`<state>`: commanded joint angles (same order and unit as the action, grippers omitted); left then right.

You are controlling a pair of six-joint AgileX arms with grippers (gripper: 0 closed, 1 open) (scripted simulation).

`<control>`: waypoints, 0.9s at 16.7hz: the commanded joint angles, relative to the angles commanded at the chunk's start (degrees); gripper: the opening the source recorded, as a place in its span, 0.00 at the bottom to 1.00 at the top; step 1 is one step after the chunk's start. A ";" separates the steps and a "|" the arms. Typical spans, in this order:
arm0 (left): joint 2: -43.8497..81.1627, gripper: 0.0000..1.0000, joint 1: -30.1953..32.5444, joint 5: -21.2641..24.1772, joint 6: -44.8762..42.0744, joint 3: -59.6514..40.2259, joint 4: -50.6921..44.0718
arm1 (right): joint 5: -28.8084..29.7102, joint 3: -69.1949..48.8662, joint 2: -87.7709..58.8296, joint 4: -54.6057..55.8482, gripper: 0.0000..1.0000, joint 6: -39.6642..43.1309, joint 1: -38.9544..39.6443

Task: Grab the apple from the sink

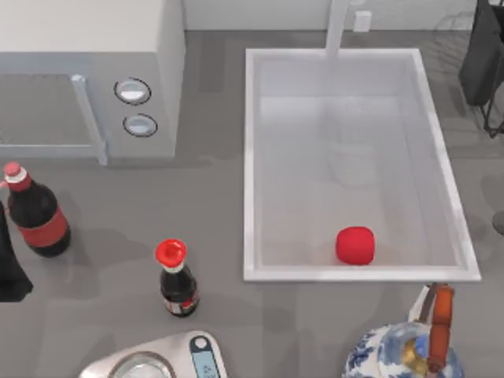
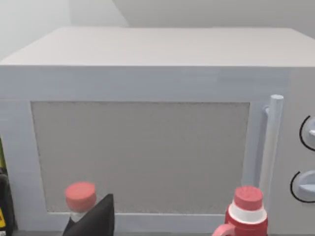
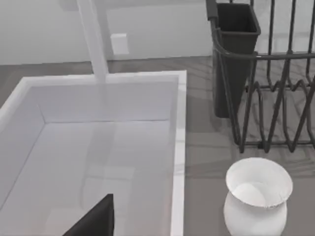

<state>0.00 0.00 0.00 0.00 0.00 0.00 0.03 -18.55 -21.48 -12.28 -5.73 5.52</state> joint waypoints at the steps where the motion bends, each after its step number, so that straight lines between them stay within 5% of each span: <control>1: 0.00 1.00 0.00 0.00 0.00 0.00 0.00 | 0.01 -4.02 -5.12 -2.65 1.00 -1.24 1.19; 15: 0.00 1.00 0.00 0.00 0.00 0.00 0.00 | 0.10 -64.03 -86.42 -41.81 1.00 -19.51 18.79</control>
<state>0.00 0.00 0.00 0.00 0.00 0.00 0.12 -82.58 -107.90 -54.08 -25.24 24.31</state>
